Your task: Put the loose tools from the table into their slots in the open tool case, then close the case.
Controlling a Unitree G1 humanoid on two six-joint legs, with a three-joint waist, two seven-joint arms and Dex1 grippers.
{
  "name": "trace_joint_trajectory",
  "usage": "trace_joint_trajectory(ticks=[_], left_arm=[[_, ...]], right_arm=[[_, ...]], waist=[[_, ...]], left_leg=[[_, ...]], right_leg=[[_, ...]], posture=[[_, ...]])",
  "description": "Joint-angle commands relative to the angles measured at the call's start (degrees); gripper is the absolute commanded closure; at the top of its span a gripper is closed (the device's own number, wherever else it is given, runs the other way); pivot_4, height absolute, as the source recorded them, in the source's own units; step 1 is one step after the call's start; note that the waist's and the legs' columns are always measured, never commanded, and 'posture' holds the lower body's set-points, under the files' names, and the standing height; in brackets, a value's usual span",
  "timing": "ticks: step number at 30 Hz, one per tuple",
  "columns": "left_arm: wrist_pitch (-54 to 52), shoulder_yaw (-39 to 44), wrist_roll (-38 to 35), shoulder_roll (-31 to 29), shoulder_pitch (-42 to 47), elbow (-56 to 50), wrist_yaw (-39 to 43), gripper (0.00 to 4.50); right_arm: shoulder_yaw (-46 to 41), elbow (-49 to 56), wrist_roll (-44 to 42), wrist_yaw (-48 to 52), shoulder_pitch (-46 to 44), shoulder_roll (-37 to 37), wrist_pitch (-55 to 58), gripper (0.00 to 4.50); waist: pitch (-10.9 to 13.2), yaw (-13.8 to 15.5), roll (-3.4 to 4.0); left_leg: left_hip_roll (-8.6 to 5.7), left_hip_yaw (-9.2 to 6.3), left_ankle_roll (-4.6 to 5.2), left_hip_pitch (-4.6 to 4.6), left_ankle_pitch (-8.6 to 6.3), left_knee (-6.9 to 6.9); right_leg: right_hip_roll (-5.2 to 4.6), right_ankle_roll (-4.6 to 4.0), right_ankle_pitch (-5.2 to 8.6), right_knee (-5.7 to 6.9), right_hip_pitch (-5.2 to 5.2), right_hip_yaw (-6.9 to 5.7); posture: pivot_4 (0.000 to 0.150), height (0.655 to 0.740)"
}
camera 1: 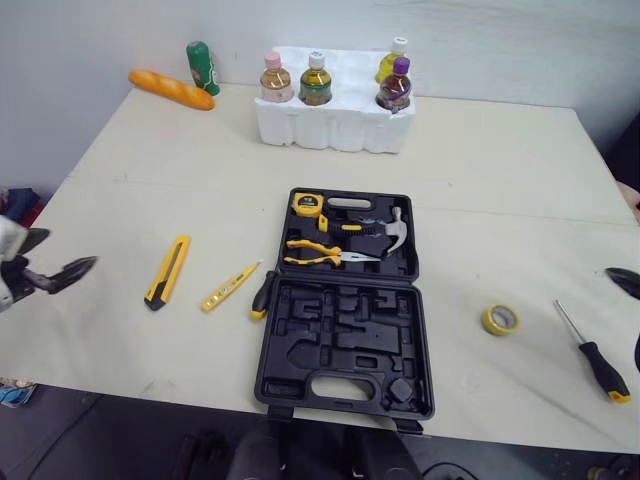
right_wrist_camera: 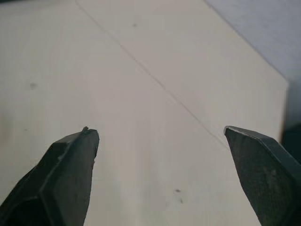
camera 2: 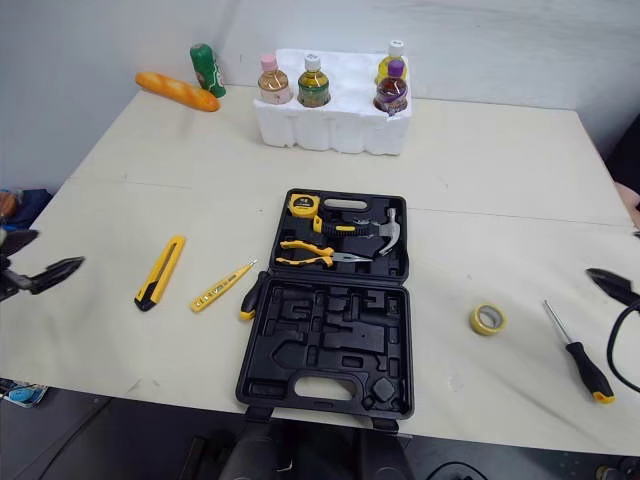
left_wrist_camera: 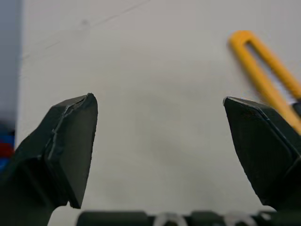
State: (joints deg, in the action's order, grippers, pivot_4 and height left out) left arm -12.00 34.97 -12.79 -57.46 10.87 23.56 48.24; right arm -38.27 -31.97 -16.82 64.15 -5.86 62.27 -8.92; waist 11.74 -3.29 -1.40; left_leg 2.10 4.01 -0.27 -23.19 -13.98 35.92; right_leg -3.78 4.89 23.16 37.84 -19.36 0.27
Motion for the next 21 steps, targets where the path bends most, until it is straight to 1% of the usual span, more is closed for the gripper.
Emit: trace_joint_trajectory(ticks=[1, 3, 5, 8, 11, 16, 19, 21], left_arm=[[4.3, 2.9, 1.5, -3.2, 0.8, 7.3, -5.1, 0.02], [11.2, 3.8, 5.2, -6.0, 0.9, 15.0, -14.6, 0.02], [13.3, 4.1, 3.9, -6.6, 2.2, 18.9, -15.3, 0.02], [13.8, 1.3, 3.0, -6.5, 3.7, 18.8, -12.6, 0.02], [12.3, 0.2, 1.4, -5.2, 4.7, 16.3, -11.0, 0.02], [8.9, -0.6, -0.8, -3.0, 0.3, 7.3, -7.5, 0.02], [5.0, -1.3, -3.2, -1.2, -1.3, -0.7, -6.2, 0.02], [1.8, -2.3, -4.8, 0.1, -1.7, -6.8, -5.6, 0.02]], right_arm=[[-3.3, -6.1, 0.6, -3.1, 1.2, 1.3, -6.0, 0.0], [-5.7, -11.4, 3.3, -8.5, 4.8, 2.9, -12.8, 0.0], [-6.7, -13.4, 2.8, -10.0, 6.1, 3.5, -13.5, 0.0], [-5.1, -12.8, 1.2, -8.2, 5.4, 3.3, -13.2, 0.0], [-3.4, -8.3, -0.8, -4.7, 6.1, 1.5, -11.3, 0.0], [-1.7, -6.2, -1.7, -3.7, 5.7, 1.3, -10.1, 0.0], [0.2, -5.3, -2.3, -2.6, 4.3, 0.8, -9.8, 0.0], [1.6, -2.9, -4.3, -0.9, 2.3, -0.4, -8.1, 0.0]], waist=[[0.0, 0.0, 0.0], [0.0, -0.1, -0.02], [0.0, -0.1, -0.02], [0.0, -0.2, -0.01], [0.0, -0.5, -0.01], [0.0, -1.1, -0.02], [0.0, -1.3, -0.02], [0.0, -1.4, -0.04]], left_leg=[[0.0, 0.01, 0.0, 0.0, 0.0, -0.02], [0.0, 0.06, -0.02, 0.0, 0.0, -0.1], [-0.03, 0.12, -0.02, -0.01, 0.0, -0.26], [-0.11, 0.28, -0.02, 0.12, 0.02, -0.32], [-0.15, 0.3, 0.01, 0.21, 0.13, -0.31], [-0.14, 0.3, -0.03, 0.19, 0.14, -0.36], [-0.14, 0.33, -0.02, 0.18, 0.13, -0.36], [-0.14, 0.32, -0.02, 0.18, 0.13, -0.32]], right_leg=[[0.0, 0.0, 0.0, 0.0, -0.01, 0.0], [-0.01, 0.0, 0.0, -0.02, -0.11, 0.03], [-0.03, -0.02, 0.01, -0.09, -0.17, 0.05], [-0.15, -0.01, 0.01, -0.02, -0.13, 0.09], [-0.21, -0.01, -0.05, 0.08, -0.07, 0.09], [-0.21, -0.01, -0.06, 0.1, -0.11, 0.1], [-0.21, -0.01, -0.05, 0.07, -0.12, 0.09], [-0.21, -0.01, -0.06, 0.1, -0.11, 0.09]], posture=[[0.15, 0.74], [0.15, 0.74], [0.15, 0.74], [0.15, 0.74], [0.15, 0.74], [0.15, 0.74], [0.15, 0.74], [0.15, 0.74]])
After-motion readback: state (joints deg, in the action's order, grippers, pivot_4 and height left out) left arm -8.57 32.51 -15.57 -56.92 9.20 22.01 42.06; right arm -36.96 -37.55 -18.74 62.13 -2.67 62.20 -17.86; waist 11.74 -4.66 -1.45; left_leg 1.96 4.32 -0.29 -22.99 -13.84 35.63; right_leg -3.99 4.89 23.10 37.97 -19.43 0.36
